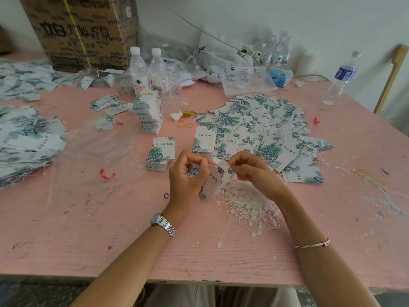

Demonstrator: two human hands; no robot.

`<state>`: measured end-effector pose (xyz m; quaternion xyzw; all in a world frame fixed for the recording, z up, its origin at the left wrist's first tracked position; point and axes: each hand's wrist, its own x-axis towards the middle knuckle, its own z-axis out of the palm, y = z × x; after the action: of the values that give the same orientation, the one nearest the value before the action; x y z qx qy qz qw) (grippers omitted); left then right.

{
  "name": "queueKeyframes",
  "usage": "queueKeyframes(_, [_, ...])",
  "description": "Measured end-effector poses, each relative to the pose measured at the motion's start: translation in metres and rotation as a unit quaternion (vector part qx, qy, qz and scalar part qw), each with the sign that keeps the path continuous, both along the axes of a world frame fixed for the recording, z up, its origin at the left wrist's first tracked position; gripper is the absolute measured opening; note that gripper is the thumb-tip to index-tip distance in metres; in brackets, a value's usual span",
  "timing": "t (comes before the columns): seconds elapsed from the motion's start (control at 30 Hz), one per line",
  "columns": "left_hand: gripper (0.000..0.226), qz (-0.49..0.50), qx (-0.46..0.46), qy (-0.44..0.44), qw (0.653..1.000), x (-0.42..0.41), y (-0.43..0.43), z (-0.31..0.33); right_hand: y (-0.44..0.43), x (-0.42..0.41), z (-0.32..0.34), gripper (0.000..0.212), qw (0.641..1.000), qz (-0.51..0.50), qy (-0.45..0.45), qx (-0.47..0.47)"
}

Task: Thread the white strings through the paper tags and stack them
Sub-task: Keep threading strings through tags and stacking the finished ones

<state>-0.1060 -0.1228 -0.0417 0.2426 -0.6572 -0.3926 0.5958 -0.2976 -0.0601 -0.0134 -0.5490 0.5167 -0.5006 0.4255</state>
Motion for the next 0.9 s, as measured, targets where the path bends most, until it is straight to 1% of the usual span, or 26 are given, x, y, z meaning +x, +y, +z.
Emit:
queueKeyframes(0.07, [0.01, 0.001, 0.005, 0.012, 1.0, 0.0, 0.0, 0.001, 0.0, 0.0, -0.002, 0.012, 0.999, 0.003, 0.052, 0.004])
queueKeyframes(0.1, [0.01, 0.004, 0.005, 0.018, 1.0, 0.001, 0.0, 0.002, 0.0, 0.0, -0.003, 0.013, 0.997, 0.002, 0.072, 0.001])
queueKeyframes(0.2, [0.009, 0.015, 0.007, 0.03, 0.999, 0.001, 0.0, 0.004, 0.0, 0.001, -0.002, 0.016, 0.995, -0.011, 0.096, -0.018])
queueKeyframes(0.43, [0.009, 0.014, 0.033, 0.052, 0.998, 0.002, 0.002, 0.007, 0.001, -0.001, 0.003, 0.011, 0.996, -0.082, 0.008, -0.046])
queueKeyframes(0.57, [0.01, -0.003, 0.039, 0.048, 0.998, 0.001, 0.002, 0.006, -0.001, -0.006, 0.001, 0.018, 0.99, -0.129, -0.029, -0.049])
queueKeyframes(0.63, [0.008, -0.015, 0.046, 0.038, 0.998, 0.001, 0.002, 0.005, -0.001, -0.009, 0.0, 0.022, 0.987, -0.147, -0.035, -0.045])
queueKeyframes(0.7, [0.002, -0.027, 0.048, 0.027, 0.998, 0.002, 0.001, 0.003, -0.001, -0.01, -0.001, 0.028, 0.987, -0.153, -0.035, -0.038])
queueKeyframes(0.77, [0.005, -0.031, 0.048, 0.019, 0.998, 0.003, 0.001, 0.002, -0.001, -0.01, -0.001, 0.031, 0.986, -0.16, -0.026, -0.035])
queueKeyframes(0.9, [0.007, -0.031, 0.05, 0.0, 0.998, 0.002, -0.002, -0.001, -0.002, -0.011, -0.002, 0.021, 0.985, -0.17, -0.02, -0.027])
